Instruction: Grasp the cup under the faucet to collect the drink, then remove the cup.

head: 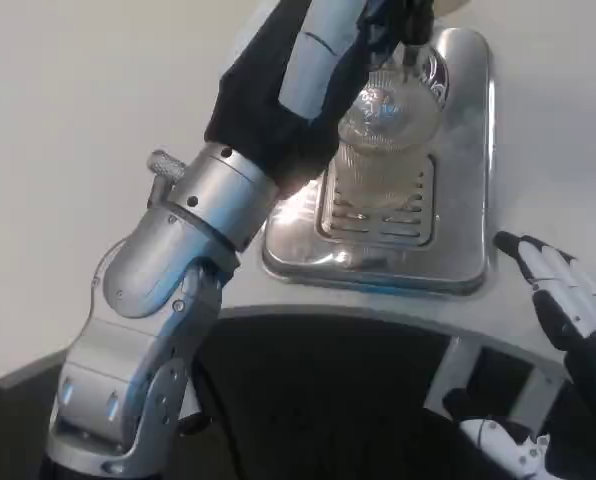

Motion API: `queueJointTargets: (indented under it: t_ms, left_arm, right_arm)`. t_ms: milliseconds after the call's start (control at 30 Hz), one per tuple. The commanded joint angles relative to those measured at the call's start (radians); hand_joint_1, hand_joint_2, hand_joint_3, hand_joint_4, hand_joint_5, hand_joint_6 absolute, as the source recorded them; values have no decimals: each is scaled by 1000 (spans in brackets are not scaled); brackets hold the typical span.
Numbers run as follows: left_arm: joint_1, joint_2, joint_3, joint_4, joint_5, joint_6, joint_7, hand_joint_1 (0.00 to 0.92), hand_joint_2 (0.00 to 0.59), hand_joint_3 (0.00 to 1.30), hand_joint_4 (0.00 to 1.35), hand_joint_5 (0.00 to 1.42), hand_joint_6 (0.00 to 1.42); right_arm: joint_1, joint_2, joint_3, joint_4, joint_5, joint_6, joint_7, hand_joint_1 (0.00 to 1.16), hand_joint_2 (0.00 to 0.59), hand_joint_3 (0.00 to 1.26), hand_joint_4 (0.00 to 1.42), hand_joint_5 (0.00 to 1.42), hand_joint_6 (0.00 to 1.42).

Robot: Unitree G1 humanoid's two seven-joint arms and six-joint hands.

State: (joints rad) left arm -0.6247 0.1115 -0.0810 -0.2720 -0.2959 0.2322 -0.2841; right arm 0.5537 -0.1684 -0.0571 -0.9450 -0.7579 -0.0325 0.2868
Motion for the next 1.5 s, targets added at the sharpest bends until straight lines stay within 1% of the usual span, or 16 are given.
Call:
queueJointTargets:
  t_ms: [33, 133, 200, 267, 400, 467, 533, 600, 767, 800, 900, 1000, 1167, 1367, 1433, 1500]
  left_arm:
    - [12, -2, -23, 0, 25, -19, -20, 0, 129, 0, 0, 0, 0]
    - [12, 33, -46, 6, 97, -73, -33, 0, 130, 0, 0, 0, 0]
    - [11, 67, -67, 15, 175, -134, -40, 0, 131, 0, 0, 0, 0]
    - [12, 92, -85, 23, 245, -193, -39, 0, 141, 0, 0, 0, 0]
    - [15, 149, -131, 56, 424, -336, -20, 0, 158, 0, 0, 0, 0]
    - [17, 166, -141, 72, 480, -384, -14, 0, 160, 0, 0, 0, 0]
    - [14, 188, -150, 81, 541, -422, -6, 0, 161, 0, 0, 0, 0]
    - [13, 208, -161, 91, 597, -459, 2, 0, 163, 0, 0, 0, 0]
    - [21, 241, -182, 102, 708, -539, 27, 0, 170, 0, 0, 0, 0]
    - [23, 245, -185, 104, 721, -547, 32, 0, 171, 0, 0, 0, 0]
    - [26, 255, -186, 107, 751, -558, 39, 0, 173, 0, 0, 0, 0]
    - [32, 270, -184, 100, 769, -558, 33, 0, 175, 0, 0, 0, 0]
    - [41, 290, -186, 91, 784, -563, 28, 0, 178, 0, 0, 0, 0]
    - [55, 291, -198, 94, 797, -566, 24, 0, 180, 0, 0, 0, 0]
    - [60, 291, -202, 86, 802, -565, 19, 0, 181, 0, 0, 0, 0]
    - [65, 291, -205, 77, 803, -561, 12, 0, 181, 0, 0, 0, 0]
  right_arm:
    - [19, 3, -13, -10, 11, 3, -6, 554, 324, 26, 0, 0, 31]
    - [8, 23, -7, -5, 17, 21, -13, 551, 320, 27, 0, 0, 31]
    - [-2, 38, -3, -3, 21, 36, -15, 553, 319, 27, 0, 0, 31]
    - [-11, 53, 1, 0, 24, 54, -18, 591, 307, 26, 0, 0, 31]
    - [-34, 76, 5, 12, 31, 86, -25, 741, 289, 36, 0, 0, 31]
    - [-58, 91, 10, 25, 29, 104, -35, 796, 268, 36, 0, 0, 31]
    - [-74, 100, 13, 30, 27, 117, -41, 856, 254, 36, 0, 0, 31]
    - [-88, 105, 14, 35, 29, 130, -46, 882, 256, 36, 0, 0, 33]
    - [-138, 119, 18, 57, 33, 166, -65, 987, 191, 36, 0, 0, 33]
    - [-146, 122, 21, 61, 33, 171, -67, 1015, 173, 36, 0, 0, 33]
    - [-165, 126, 33, 73, 37, 183, -75, 1075, 151, 36, 0, 0, 43]
    - [-193, 134, 43, 97, 40, 190, -97, 1087, 135, 29, 0, 0, 46]
    - [-251, 132, 33, 141, 55, 201, -131, 1137, 82, 26, 0, 0, 62]
    - [-303, 129, 29, 207, 86, 198, -175, 1152, 41, 16, 0, 0, 63]
    - [-323, 130, 33, 236, 97, 196, -194, 1125, 15, 6, 0, 0, 63]
    - [-339, 129, 39, 262, 104, 196, -208, 1103, 15, 6, 0, 0, 63]
